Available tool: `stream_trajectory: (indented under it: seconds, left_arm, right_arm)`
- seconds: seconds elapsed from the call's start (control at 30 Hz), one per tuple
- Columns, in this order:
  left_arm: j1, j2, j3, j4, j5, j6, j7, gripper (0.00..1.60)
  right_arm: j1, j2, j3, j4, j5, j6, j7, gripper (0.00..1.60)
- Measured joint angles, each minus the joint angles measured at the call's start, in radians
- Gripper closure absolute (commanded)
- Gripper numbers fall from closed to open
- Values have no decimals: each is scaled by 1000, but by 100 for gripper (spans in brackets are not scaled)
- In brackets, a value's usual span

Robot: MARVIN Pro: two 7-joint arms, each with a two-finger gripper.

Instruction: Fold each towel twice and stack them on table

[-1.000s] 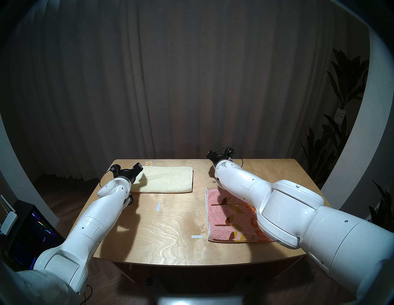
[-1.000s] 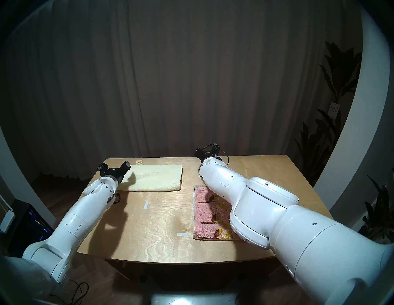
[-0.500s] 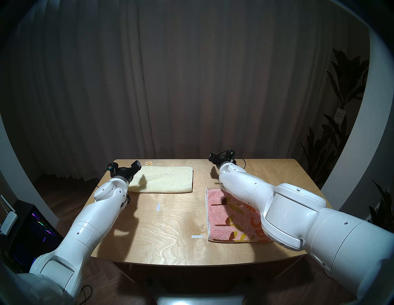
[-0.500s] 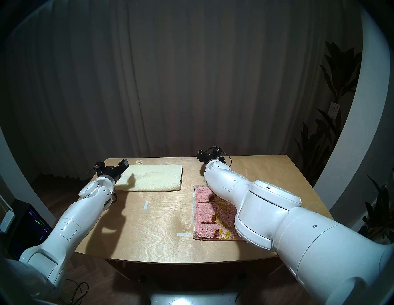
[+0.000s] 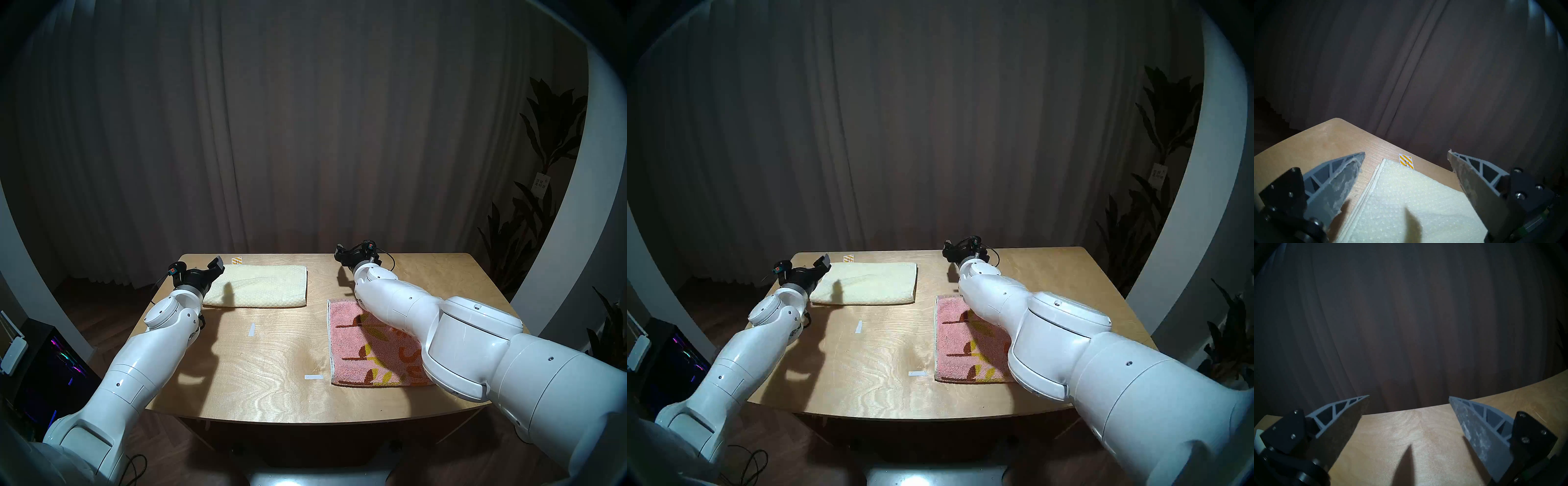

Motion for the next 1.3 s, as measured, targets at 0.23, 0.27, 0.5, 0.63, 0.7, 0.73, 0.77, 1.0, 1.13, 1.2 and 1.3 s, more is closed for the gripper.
stream_trajectory:
  seconds: [0.23, 0.27, 0.5, 0.63, 0.7, 0.73, 0.77, 1.0, 1.13, 1.2, 1.3]
  left_arm:
    - [48, -1, -14, -47, -35, -10, -4, 0]
    - [57, -1, -18, -54, -43, -11, -4, 0]
    - [106, -7, -41, -95, -91, -21, -5, 0]
    - [134, -16, -57, -120, -123, -27, -5, 0]
    - [145, -20, -63, -130, -136, -30, -5, 0]
    - [152, -22, -67, -136, -144, -31, -5, 0]
    - [158, -25, -71, -142, -152, -33, -5, 0]
    - [206, -45, -104, -191, -214, -46, -2, 0]
    - [234, -58, -124, -222, -254, -54, -1, 0]
    - [249, -66, -136, -240, -276, -59, 0, 0]
    - [267, -75, -147, -260, -300, -63, 2, 0]
  right_arm:
    - [-8, 13, -26, -8, -26, -31, 26, 0]
    - [-10, 15, -30, -9, -30, -37, 31, 0]
    - [-20, 28, -54, -16, -55, -68, 56, 0]
    - [-26, 37, -68, -21, -69, -87, 71, 0]
    - [-29, 41, -74, -23, -75, -96, 77, 0]
    - [-30, 43, -77, -24, -78, -101, 81, 0]
    - [-31, 46, -80, -25, -81, -106, 84, 0]
    - [-35, 66, -98, -31, -103, -145, 105, 0]
    - [-35, 79, -105, -35, -113, -173, 117, 0]
    - [-35, 87, -107, -38, -118, -189, 123, 0]
    - [-36, 97, -108, -41, -122, -207, 131, 0]
